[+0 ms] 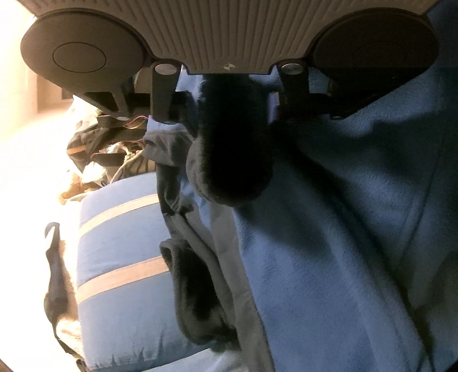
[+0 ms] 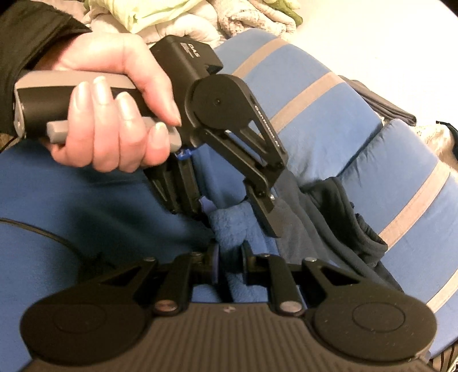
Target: Fold clothes
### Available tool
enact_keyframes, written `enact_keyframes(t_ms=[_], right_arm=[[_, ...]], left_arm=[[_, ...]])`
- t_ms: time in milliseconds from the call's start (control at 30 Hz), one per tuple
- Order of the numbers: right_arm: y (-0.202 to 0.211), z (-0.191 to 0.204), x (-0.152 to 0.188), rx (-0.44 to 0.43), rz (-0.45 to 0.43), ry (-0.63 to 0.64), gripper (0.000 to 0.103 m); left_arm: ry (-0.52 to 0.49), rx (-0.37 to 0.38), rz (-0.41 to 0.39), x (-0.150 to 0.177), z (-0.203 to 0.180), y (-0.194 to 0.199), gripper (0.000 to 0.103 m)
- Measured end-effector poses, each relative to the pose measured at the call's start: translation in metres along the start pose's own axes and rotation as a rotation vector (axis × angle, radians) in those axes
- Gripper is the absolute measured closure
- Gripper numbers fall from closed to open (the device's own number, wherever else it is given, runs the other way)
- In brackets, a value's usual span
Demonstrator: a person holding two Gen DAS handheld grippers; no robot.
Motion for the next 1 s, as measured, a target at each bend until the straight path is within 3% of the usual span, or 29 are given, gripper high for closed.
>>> enact_keyframes(t_ms=[67, 100, 167, 200, 233, 300, 333, 533, 833, 1000], right_arm=[[0.001, 0.002, 0.001, -0.003, -0.002, 0.005, 0.087], [0.002, 0.004, 0.001, -0.006, -0.002, 0.01, 0.087], [0.004, 0.005, 0.003, -0.007, -0.013, 0.021, 0.076], [0.005, 0.003, 0.003, 0.004, -0.023, 0.021, 0.055], [0.005, 0.0, 0.004, 0.005, -0.02, 0.019, 0.041], [0.003, -0.007, 0.006, 0.044, -0.02, 0.019, 0.021], [0.002, -0.012, 0.007, 0.086, -0.023, 0.028, 0.017], [-0.014, -0.038, 0.026, 0.254, 0.051, 0.032, 0.013], [-0.017, -0.093, 0.044, 0.487, 0.129, -0.101, 0.003], [-0.008, -0.166, 0.077, 0.683, 0.192, -0.185, 0.001]], left_arm=[[-0.01, 0.017, -0.006, 0.0, -0.002, 0.001, 0.083], [-0.024, 0.023, -0.009, -0.001, -0.005, 0.002, 0.085], [-0.052, 0.042, -0.021, -0.001, -0.011, 0.004, 0.086], [-0.067, 0.054, -0.03, -0.002, -0.015, 0.006, 0.086], [-0.082, 0.066, -0.038, -0.002, -0.019, 0.007, 0.086], [-0.094, 0.098, -0.058, -0.005, -0.026, 0.011, 0.087], [-0.101, 0.112, -0.069, -0.006, -0.03, 0.013, 0.087], [-0.124, 0.213, -0.133, -0.012, -0.049, 0.028, 0.087], [-0.156, 0.367, -0.212, -0.02, -0.075, 0.057, 0.087], [-0.181, 0.423, -0.272, -0.024, -0.089, 0.076, 0.088]])
Point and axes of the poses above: each gripper's, at about its wrist camera, not at the fingertips, and y roughly against the way its jaws point, z to its left, x to its underside, the point moved 9 cm from there along -y, roughly the way its jaws point, and after that the axes turned 1 degree about -z, right-handed, at the moved point
